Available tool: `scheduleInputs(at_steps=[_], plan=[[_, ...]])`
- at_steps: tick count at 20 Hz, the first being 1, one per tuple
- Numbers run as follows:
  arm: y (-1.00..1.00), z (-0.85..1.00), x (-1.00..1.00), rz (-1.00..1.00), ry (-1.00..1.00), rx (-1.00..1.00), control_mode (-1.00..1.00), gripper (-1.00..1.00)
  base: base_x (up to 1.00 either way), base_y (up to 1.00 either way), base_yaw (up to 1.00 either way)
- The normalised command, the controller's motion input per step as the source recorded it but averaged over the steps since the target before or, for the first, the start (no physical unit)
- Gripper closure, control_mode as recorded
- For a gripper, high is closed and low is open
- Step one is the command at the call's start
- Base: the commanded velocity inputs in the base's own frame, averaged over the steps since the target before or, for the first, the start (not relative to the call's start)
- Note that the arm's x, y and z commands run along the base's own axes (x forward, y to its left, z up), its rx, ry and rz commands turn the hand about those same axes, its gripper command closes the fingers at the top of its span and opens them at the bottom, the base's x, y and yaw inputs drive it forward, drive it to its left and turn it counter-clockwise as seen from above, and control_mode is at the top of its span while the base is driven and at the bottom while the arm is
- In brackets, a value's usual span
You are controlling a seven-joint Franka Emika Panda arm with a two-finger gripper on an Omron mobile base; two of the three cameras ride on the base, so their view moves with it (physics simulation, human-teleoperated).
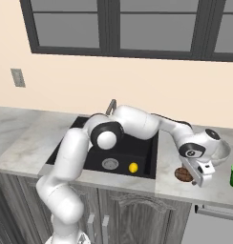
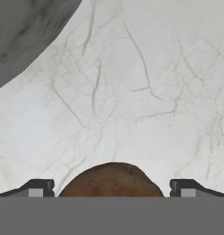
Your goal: Remove the potato and lemon from the sink. Then move the bowl and cup from the counter to the sink for washing.
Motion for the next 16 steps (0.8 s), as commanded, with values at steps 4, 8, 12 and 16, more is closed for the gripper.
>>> scheduleInputs(at_steps=[4, 8, 12, 16], plan=[[0.06, 0.00, 0.00, 0.00, 0.00, 0.00, -1.00, -1.00, 0.00, 0.00, 0.00], [0.06, 0.04, 0.00, 0.00, 0.00, 0.00, -1.00, -1.00, 0.00, 0.00, 0.00], [0.04, 0.12, 0.00, 0.00, -0.01, 0.00, -1.00, -1.00, 0.00, 0.00, 0.00], [0.01, 0.18, 0.00, 0.00, -0.05, 0.00, -1.00, -1.00, 0.00, 0.00, 0.00]])
